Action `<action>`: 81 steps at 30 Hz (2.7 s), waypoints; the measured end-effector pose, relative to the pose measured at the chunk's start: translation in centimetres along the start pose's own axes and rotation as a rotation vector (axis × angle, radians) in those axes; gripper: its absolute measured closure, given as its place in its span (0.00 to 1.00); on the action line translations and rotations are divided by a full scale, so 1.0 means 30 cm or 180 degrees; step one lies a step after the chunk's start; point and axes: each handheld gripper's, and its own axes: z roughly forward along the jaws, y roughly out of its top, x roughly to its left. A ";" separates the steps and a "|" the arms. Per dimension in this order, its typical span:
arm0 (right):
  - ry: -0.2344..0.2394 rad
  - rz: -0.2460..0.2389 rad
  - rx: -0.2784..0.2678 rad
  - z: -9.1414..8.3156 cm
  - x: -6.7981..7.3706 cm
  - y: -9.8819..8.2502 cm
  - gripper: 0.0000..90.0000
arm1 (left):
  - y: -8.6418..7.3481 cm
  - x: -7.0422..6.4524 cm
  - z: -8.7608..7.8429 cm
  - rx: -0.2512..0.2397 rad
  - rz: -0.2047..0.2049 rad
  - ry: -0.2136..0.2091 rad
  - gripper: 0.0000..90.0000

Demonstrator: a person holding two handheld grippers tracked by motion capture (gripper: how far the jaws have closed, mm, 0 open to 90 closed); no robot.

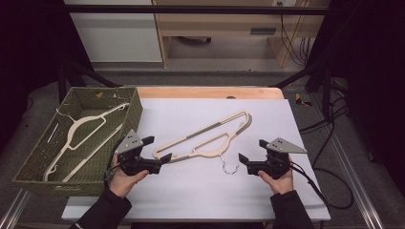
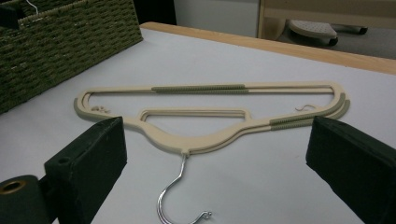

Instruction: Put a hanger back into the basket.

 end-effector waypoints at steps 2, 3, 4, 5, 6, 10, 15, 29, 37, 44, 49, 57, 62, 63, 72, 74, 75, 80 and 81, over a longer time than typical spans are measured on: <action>0.0002 -0.0035 0.0049 0.029 0.021 0.007 0.08 | -0.011 -0.003 0.010 0.0042 0.0018 -0.0015 0.10; 0.0021 -0.0051 0.0059 0.040 0.027 0.009 0.08 | -0.016 -0.004 0.013 0.0048 0.0017 -0.0020 0.10; 0.0037 -0.0040 0.0081 0.049 0.035 0.010 0.09 | -0.023 -0.006 0.017 0.0054 0.0008 -0.0045 0.10; 0.0037 -0.0040 0.0081 0.049 0.035 0.010 0.09 | -0.023 -0.006 0.017 0.0054 0.0008 -0.0045 0.10; 0.0053 -0.0057 0.0103 0.058 0.040 0.010 0.09 | -0.027 -0.006 0.019 0.0050 0.0014 -0.0048 0.10; 0.0078 -0.0057 0.0148 0.094 0.057 0.011 0.12 | -0.038 -0.010 0.034 0.0085 0.0016 -0.0102 0.10; 0.0071 -0.0037 0.0247 0.146 0.071 0.007 0.18 | -0.053 -0.006 0.046 0.0128 0.0012 -0.0087 0.10; -0.0100 -0.0021 0.0697 0.278 0.090 -0.064 0.44 | -0.066 0.007 0.060 0.0179 -0.0022 -0.0070 0.11; -0.0144 0.0013 0.0938 0.324 0.086 -0.101 0.63 | -0.070 0.007 0.065 0.0203 -0.0020 -0.0065 0.11; -0.0124 0.0008 0.1019 0.338 0.084 -0.116 0.79 | -0.071 0.007 0.067 0.0211 -0.0012 -0.0065 0.12; -0.0117 0.0033 0.1053 0.343 0.084 -0.120 0.87 | -0.073 0.004 0.071 0.0226 -0.0003 -0.0072 0.12; -0.0058 0.0122 0.1056 0.346 0.086 -0.122 0.97 | -0.074 0.003 0.073 0.0235 -0.0003 -0.0070 0.12; -0.0059 0.0186 0.1046 0.346 0.083 -0.120 0.98 | -0.075 0.000 0.075 0.0241 0.0007 -0.0072 0.13; -0.0067 0.0209 0.1040 0.345 0.085 -0.120 0.98 | -0.075 -0.002 0.077 0.0248 0.0010 -0.0071 0.13; -0.0086 0.0294 0.0893 0.323 0.088 -0.097 0.99 | -0.075 -0.010 0.085 0.0255 0.0032 -0.0058 0.13; -0.0109 0.0308 0.0883 0.319 0.090 -0.092 0.99 | -0.072 -0.015 0.090 0.0258 0.0041 -0.0063 0.14; -0.0107 0.0279 0.0883 0.316 0.086 -0.091 0.99 | -0.070 -0.017 0.094 0.0262 0.0057 -0.0067 0.14; -0.0102 0.0284 0.0875 0.310 0.086 -0.084 0.99 | -0.049 -0.038 0.122 0.0297 0.0131 -0.0100 0.15; -0.0108 0.0300 0.0884 0.308 0.088 -0.082 0.99 | -0.043 -0.042 0.128 0.0298 0.0149 -0.0114 0.15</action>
